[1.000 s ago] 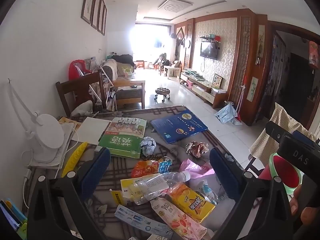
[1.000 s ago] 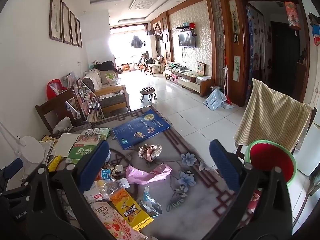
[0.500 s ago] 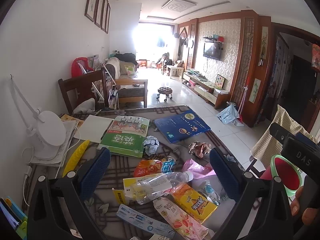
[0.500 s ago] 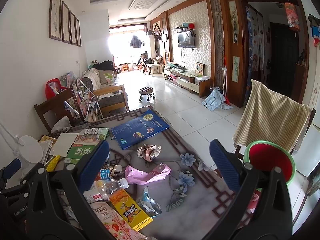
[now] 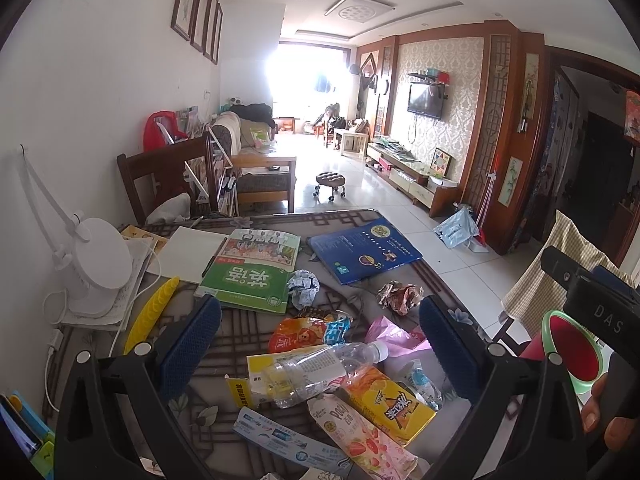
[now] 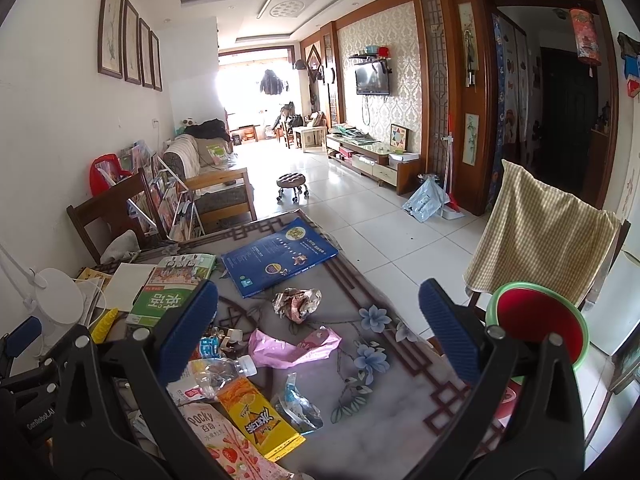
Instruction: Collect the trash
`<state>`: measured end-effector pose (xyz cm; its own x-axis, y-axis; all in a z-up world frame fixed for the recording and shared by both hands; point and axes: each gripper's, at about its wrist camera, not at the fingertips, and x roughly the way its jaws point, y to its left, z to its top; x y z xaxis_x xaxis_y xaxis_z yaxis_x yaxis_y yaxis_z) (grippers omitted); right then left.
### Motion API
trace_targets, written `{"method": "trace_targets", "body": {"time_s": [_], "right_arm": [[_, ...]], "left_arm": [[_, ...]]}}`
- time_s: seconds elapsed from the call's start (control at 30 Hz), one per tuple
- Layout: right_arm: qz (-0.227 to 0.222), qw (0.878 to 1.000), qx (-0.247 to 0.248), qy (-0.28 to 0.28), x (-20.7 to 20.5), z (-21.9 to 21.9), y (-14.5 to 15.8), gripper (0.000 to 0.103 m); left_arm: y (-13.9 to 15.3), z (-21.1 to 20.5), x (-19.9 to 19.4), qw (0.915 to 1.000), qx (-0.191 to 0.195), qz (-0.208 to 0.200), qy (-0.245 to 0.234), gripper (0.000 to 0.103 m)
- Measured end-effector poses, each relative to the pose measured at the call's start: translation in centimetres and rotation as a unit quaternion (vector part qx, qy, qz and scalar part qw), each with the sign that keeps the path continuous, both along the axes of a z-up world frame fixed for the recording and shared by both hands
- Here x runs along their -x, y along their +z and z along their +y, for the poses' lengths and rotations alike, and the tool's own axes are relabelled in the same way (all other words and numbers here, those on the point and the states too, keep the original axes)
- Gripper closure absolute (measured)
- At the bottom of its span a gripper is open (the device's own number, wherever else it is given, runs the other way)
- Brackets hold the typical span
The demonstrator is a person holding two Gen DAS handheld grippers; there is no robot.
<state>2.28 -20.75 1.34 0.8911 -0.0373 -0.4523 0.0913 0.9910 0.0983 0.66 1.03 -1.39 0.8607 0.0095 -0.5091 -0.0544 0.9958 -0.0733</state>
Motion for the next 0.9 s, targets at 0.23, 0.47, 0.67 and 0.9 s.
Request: {"method": "trace_targets", "body": {"time_s": [0.23, 0.47, 0.67, 0.9], "right_arm": [[0.001, 1.000, 0.001, 0.000, 0.04, 0.03, 0.04, 0.004], [0.003, 1.000, 0.002, 0.000, 0.04, -0.04, -0.05, 0.004], [0.004, 1.000, 0.003, -0.001, 0.02, -0.12, -0.17, 0.004], [0.005, 1.000, 0.003, -0.002, 0.16, -0.41, -0.24, 0.004]], "left_arm": [[-0.31, 0.16, -0.06, 1.0000, 0.000, 0.002, 0.001, 0.008], [-0.48, 0.26, -0.08, 1.0000, 0.001, 0.005, 0.002, 0.008], [-0.56, 0.19, -0.07, 1.0000, 0.001, 0.006, 0.002, 0.008], [-0.91, 0.07, -0.06, 1.0000, 0.001, 0.008, 0.002, 0.008]]}}
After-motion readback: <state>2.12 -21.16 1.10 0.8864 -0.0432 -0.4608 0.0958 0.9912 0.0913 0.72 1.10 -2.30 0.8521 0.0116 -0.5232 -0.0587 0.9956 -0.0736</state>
